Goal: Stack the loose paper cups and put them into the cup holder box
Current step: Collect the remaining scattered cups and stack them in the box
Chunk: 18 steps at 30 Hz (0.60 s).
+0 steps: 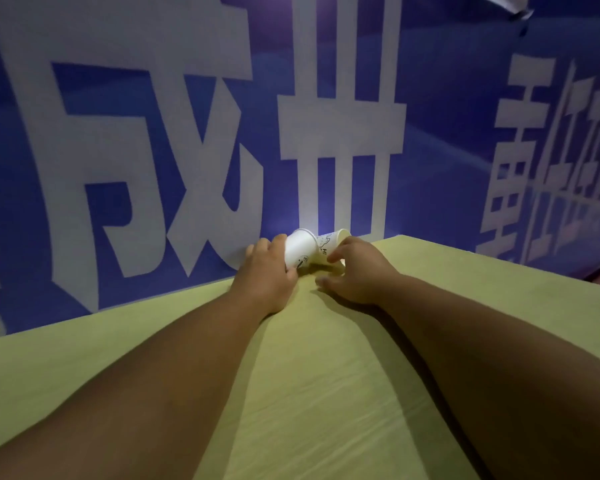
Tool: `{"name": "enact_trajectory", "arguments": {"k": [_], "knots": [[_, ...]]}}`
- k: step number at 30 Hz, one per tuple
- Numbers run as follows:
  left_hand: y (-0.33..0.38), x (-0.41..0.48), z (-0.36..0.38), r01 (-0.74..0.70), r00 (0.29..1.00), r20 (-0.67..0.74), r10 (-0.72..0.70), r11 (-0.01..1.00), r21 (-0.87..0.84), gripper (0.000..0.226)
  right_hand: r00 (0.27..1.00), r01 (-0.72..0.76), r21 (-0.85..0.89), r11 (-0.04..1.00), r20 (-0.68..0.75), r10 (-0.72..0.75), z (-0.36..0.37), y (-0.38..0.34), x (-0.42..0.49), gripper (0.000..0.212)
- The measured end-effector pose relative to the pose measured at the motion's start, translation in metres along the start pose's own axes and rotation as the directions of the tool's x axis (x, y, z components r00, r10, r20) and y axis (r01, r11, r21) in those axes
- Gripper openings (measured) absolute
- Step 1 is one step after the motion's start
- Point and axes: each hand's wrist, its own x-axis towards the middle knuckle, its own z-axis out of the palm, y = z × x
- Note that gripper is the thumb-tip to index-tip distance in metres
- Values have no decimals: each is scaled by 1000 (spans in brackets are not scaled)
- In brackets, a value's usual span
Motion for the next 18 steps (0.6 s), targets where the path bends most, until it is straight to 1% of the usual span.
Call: {"name": "enact_trajectory", "arguments": {"k": [2,3,5,6,8,10,12,14,16,18], "knots": [[2,-11,-10,-6,1000,2,6,999,-49,56,988,82,-52,995,-129,-88,-5,-8,-9,46],[1,-18,-16,7,1000,3,-7,997,-80,55,977,123,-98,988,-160,-138,-10,-11,-13,39],[-2,-36,-31,77,997,10,-76,984,-163,58,956,207,-182,961,-172,-238,-19,-20,-21,27],[-5,-45,-38,110,994,9,-110,972,-206,59,948,233,-197,952,-174,-268,-23,-27,-26,22],[-10,-63,-57,145,989,10,-148,951,-274,65,943,246,-171,954,-186,-277,-29,-49,-38,14],[-17,-81,-79,163,986,16,-166,939,-304,74,941,256,-124,959,-194,-276,-32,-77,-54,7],[-26,-102,-102,178,984,32,-177,933,-312,87,945,260,-47,964,-192,-264,-33,-108,-71,6],[-36,-124,-128,203,979,42,-200,924,-323,94,953,245,75,967,-202,-226,-36,-138,-87,13],[-49,-147,-157,247,967,34,-251,903,-351,87,959,231,196,953,-212,-188,-38,-168,-101,22],[-62,-169,-183,281,955,5,-297,899,-336,77,958,247,246,937,-210,-197,-37,-192,-112,26]]}}
